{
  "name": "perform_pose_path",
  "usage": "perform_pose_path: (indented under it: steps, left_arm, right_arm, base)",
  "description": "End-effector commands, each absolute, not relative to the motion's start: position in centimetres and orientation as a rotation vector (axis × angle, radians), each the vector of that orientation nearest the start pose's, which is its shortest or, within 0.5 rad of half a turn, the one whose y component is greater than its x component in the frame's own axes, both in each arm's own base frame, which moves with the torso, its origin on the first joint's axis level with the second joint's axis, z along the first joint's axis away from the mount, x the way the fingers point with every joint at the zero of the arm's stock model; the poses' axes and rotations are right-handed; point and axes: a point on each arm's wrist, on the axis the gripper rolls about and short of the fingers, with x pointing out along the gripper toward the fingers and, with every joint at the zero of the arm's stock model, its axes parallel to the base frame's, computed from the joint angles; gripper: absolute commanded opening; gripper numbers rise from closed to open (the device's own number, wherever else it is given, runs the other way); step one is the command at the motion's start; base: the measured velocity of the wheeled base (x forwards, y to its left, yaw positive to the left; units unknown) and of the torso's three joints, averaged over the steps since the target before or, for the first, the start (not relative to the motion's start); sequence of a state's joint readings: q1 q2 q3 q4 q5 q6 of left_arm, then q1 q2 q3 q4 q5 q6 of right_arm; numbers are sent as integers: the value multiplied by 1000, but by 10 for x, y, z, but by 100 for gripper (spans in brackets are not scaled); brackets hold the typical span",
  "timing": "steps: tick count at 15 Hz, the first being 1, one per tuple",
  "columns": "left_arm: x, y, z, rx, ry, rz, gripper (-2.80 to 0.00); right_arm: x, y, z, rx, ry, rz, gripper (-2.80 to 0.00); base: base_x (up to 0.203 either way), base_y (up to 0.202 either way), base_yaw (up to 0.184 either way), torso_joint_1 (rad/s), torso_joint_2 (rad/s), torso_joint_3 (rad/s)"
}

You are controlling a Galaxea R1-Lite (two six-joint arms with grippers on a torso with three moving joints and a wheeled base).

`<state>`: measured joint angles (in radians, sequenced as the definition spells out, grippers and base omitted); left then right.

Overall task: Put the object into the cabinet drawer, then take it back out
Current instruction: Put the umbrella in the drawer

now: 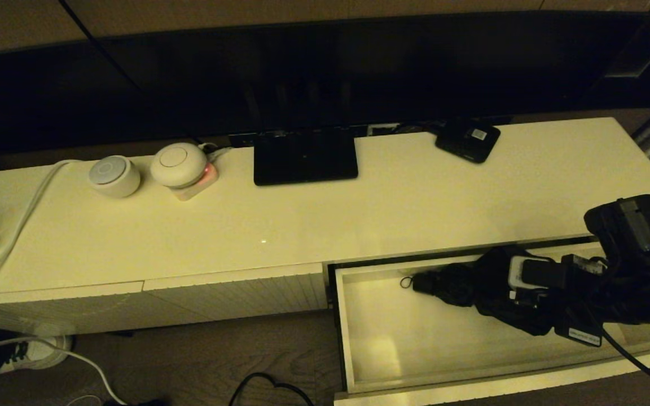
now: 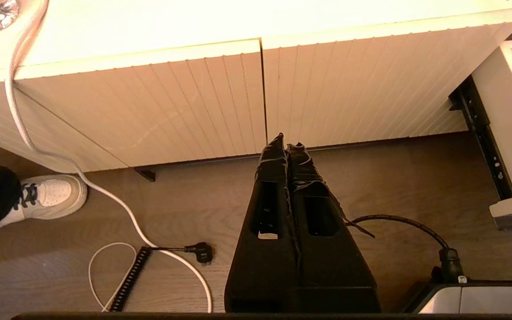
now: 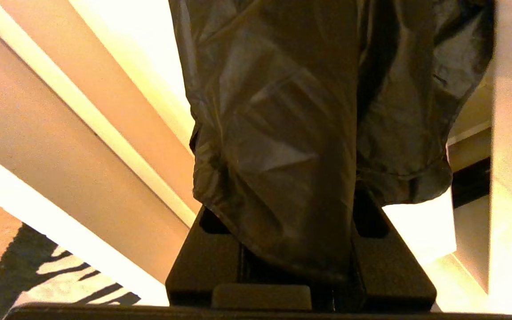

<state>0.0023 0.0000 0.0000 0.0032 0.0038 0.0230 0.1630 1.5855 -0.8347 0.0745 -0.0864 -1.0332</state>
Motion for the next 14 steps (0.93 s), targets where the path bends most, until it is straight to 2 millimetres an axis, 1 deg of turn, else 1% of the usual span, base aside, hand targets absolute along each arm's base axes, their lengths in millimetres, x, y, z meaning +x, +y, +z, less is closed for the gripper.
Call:
perform_pose_path:
  steps: [1, 3, 4, 7, 10, 12, 14]
  left_arm:
    - [-23, 0, 74, 23, 6, 8, -280]
    - [-23, 0, 74, 23, 6, 8, -280]
    - [-23, 0, 74, 23, 6, 8, -280]
    - [-23, 0, 74, 23, 6, 8, -280]
    - [-23, 0, 74, 23, 6, 8, -280]
    - [-23, 0, 74, 23, 6, 8, -280]
    - [-23, 0, 74, 23, 6, 8, -280]
  right_arm:
    - [248, 39, 167, -1109, 687, 489, -280]
    - [247, 36, 165, -1155, 693, 506, -280]
    - [246, 35, 161, -1159, 708, 513, 0]
    - [244, 30, 156, -1212, 726, 541, 0]
    - [245, 30, 160, -1208, 708, 529, 0]
    - [236, 29, 177, -1202, 650, 490, 0]
    - [214, 29, 201, -1204, 580, 470, 0]
  base:
    - [0, 0, 0, 0, 0, 0]
    - [0, 0, 0, 0, 0, 0]
    - [0, 0, 0, 0, 0, 0]
    - [0, 0, 0, 0, 0, 0]
    - [0, 0, 0, 0, 0, 0]
    - [0, 0, 0, 0, 0, 0]
    - [0, 0, 0, 0, 0, 0]
